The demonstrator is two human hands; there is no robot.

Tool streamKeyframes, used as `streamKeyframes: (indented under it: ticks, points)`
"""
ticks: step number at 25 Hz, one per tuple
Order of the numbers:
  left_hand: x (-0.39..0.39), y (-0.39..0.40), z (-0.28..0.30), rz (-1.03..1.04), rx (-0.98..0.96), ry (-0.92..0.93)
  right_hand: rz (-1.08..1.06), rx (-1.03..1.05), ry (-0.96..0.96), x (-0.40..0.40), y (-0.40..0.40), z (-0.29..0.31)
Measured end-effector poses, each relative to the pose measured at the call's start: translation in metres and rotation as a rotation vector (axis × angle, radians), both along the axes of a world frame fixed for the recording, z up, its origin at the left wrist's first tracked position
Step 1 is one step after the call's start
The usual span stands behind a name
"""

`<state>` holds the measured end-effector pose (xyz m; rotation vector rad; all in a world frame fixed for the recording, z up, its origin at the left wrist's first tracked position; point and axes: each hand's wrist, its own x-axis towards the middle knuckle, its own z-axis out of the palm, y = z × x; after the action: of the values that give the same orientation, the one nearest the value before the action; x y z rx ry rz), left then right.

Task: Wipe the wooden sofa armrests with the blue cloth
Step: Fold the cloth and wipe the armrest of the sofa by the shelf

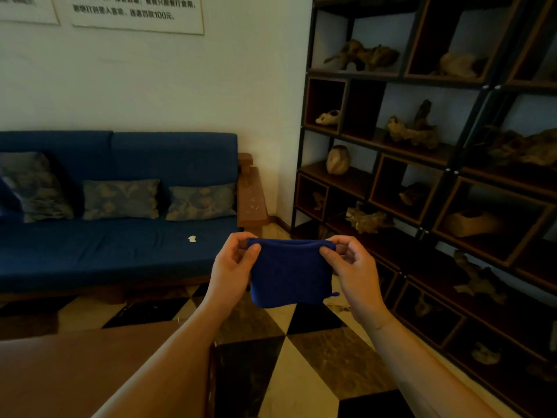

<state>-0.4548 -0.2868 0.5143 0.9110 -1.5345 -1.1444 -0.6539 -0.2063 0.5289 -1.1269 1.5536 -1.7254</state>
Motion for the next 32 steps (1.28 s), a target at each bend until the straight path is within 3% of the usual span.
streamKeyframes:
  ticks: [12, 26, 32]
  points:
    - [-0.036, -0.210, -0.022, 0.134, 0.035, -0.063, 0.092, 0.048, 0.007, -0.042, -0.228, -0.018]
    - [-0.146, -0.416, -0.044, 0.243, 0.105, -0.091, 0.257, 0.080, 0.021, -0.166, -0.463, -0.041]
    - [-0.156, -0.484, -0.067, 0.290, 0.158, -0.109, 0.299, 0.143, 0.005, -0.177, -0.545, -0.073]
